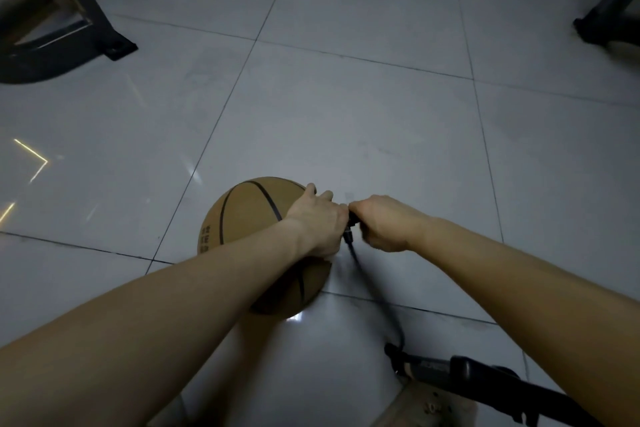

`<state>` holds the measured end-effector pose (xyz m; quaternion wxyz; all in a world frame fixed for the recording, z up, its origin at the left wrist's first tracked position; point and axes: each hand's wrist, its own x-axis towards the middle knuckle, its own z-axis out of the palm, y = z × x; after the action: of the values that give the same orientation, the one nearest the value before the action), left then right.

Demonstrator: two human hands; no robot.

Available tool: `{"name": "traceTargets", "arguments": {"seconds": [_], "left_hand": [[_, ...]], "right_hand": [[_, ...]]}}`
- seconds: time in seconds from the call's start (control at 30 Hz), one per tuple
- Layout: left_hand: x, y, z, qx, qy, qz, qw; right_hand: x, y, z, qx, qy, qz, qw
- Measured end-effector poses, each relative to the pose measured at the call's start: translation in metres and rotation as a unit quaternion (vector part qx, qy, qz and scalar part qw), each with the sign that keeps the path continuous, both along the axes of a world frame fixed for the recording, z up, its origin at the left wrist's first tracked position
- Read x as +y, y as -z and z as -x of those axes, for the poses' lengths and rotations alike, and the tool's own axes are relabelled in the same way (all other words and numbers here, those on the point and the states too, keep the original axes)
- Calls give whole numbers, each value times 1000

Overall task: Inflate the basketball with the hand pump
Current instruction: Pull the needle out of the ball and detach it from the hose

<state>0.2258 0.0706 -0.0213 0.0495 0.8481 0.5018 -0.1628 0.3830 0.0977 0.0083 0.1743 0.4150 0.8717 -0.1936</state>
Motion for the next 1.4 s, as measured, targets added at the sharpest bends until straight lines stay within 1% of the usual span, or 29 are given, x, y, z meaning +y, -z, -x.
{"name": "traceTargets", "arguments": {"seconds": [0.07,0.13,0.17,0.2,0.23,0.27,0.33,0.4,0.47,0.53,0.6,0.63,0.7,0.77,0.9,0.97,1.03,1.13,1.23,1.4], "left_hand": [[-1,2,1,4,11,-2,1000],[2,2,1,-15,-2,1,1000],[5,1,1,-23,-10,9,1000],[8,-1,2,-27,-16,20,999],[9,-4,5,-35,-24,30,999],[9,-7,8,-44,-32,39,998],[5,-11,16,-59,-46,42,996],[0,-13,25,-49,-54,16,997],[1,-13,36,-45,-64,-3,997],[3,-12,41,-60,-73,-6,995],[5,-14,38,-63,-75,8,995],[5,-14,35,-60,-75,16,995],[4,-15,30,-58,-74,23,995],[3,-16,29,-73,-80,23,994],[3,-15,33,-128,-100,12,987],[3,-13,35,-140,-95,11,985],[1,-13,38,-139,-87,1,987],[-2,-11,42,-134,-65,-17,989],[0,-10,40,-125,-52,-3,991],[5,-12,34,-109,-23,20,994]], "right_hand": [[4,-5,-1,-10,-5,-3,1000],[7,-1,0,32,52,31,998],[7,2,1,73,108,72,989],[7,5,4,118,166,120,972],[7,7,7,154,209,162,952],[7,9,10,177,225,188,940],[8,9,10,187,223,197,936],[15,5,4,176,233,196,936],[24,-1,-2,140,244,203,938],[27,-4,-1,71,222,204,951],[25,-4,9,14,168,150,974],[23,-2,17,14,144,117,982],[19,2,31,70,119,96,986],[17,7,39,104,114,102,983],[13,13,41,126,119,128,976],[14,15,40,136,118,156,971],[13,15,43,133,94,163,973],[9,16,47,129,62,147,979],[7,19,45,136,65,150,977],[6,26,37,163,104,202,960]]}}
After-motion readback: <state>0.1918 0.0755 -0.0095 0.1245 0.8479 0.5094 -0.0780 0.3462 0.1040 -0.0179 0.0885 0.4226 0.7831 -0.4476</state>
